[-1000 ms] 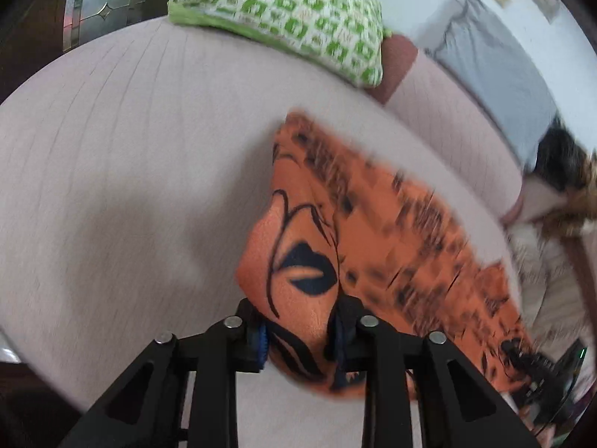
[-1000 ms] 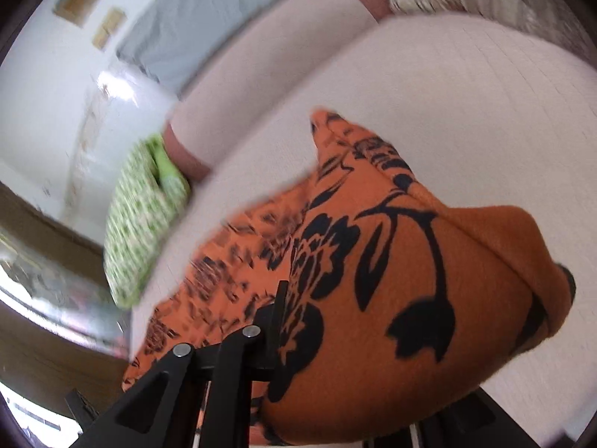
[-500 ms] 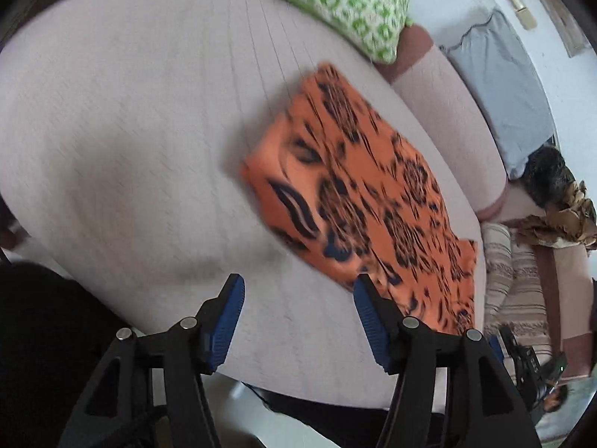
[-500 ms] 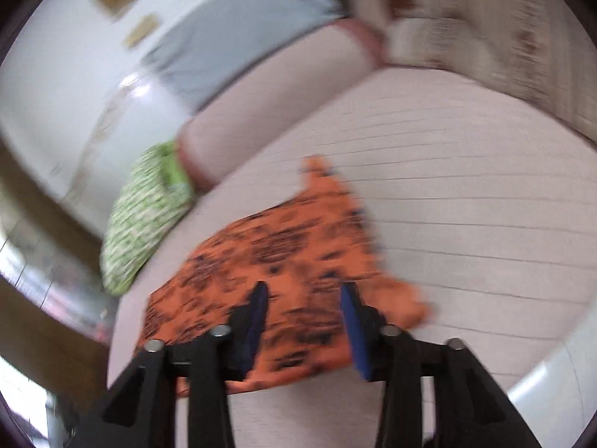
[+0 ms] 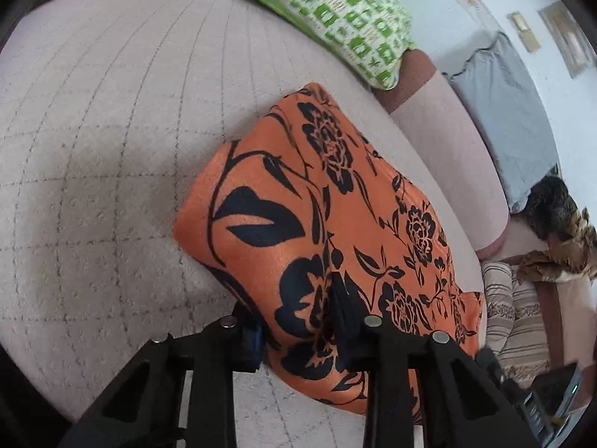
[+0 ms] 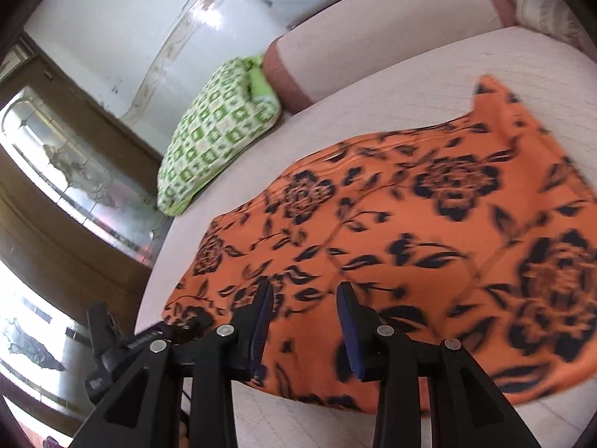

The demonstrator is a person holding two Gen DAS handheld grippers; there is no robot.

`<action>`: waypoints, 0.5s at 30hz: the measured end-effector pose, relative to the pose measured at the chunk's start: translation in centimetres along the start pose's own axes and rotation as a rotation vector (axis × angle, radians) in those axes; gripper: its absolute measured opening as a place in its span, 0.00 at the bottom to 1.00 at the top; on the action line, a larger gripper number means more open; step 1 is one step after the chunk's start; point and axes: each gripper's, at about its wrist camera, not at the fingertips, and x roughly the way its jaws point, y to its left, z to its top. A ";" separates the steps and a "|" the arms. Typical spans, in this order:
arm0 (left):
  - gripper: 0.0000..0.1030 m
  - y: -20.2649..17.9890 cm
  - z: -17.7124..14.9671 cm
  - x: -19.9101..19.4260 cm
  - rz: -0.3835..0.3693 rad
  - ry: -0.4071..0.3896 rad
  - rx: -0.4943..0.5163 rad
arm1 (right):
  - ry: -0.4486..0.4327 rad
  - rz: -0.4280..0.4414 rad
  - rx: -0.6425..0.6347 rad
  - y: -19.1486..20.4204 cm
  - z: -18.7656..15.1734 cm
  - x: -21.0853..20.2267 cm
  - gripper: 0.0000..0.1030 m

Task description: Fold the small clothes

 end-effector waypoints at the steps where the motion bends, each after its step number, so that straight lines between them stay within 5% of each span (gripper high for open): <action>1: 0.28 -0.2 0.0 0.0 0.004 -0.005 0.011 | 0.004 -0.004 -0.011 0.2 -0.1 0.5 0.36; 5: 0.22 -1.1 0.5 -0.2 0.007 -0.005 0.049 | 0.183 -0.043 0.020 -0.3 -1.7 6.2 0.34; 8: 0.21 -3.5 0.8 -1.3 0.013 -0.031 0.141 | 0.167 -0.082 -0.088 1.1 -1.7 5.9 0.32; 11: 0.20 -7.1 0.5 -2.9 0.031 -0.081 0.294 | 0.170 0.018 0.042 -1.1 -0.9 4.1 0.32; 15: 0.20 -13.3 -1.4 -4.4 0.005 -0.132 0.487 | 0.026 0.008 0.145 -5.3 0.5 -0.8 0.35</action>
